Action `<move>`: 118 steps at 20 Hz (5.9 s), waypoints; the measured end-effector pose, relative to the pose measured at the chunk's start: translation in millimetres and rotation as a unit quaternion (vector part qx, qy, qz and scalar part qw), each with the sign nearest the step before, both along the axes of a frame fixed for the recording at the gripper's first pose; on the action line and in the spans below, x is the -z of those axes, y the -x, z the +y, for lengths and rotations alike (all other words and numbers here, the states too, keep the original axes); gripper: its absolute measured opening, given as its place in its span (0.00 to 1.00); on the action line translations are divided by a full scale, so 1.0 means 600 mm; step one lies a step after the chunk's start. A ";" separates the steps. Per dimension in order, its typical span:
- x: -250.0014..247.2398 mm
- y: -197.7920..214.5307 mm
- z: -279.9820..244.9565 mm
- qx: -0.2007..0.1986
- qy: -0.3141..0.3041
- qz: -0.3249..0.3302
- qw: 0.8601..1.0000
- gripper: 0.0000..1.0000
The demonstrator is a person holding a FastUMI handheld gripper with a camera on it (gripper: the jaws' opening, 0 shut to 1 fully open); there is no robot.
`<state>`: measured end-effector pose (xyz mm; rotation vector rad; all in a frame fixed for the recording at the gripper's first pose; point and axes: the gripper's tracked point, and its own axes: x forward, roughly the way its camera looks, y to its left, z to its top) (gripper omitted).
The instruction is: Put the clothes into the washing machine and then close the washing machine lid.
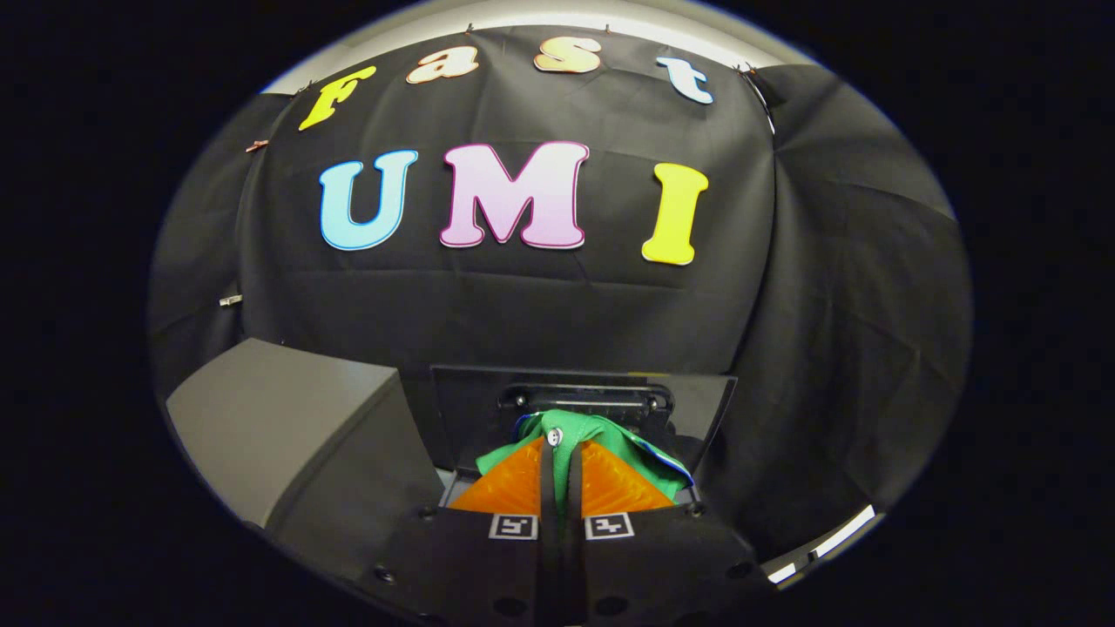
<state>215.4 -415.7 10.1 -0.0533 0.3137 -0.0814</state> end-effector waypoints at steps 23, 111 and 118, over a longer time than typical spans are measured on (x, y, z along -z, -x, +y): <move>0.435 -0.019 -0.060 0.013 -0.014 0.219 0.976 0.05; 0.031 -0.135 -0.061 0.009 -0.039 0.004 0.999 1.00; 0.039 -0.108 -0.059 0.012 -0.040 -0.001 0.999 1.00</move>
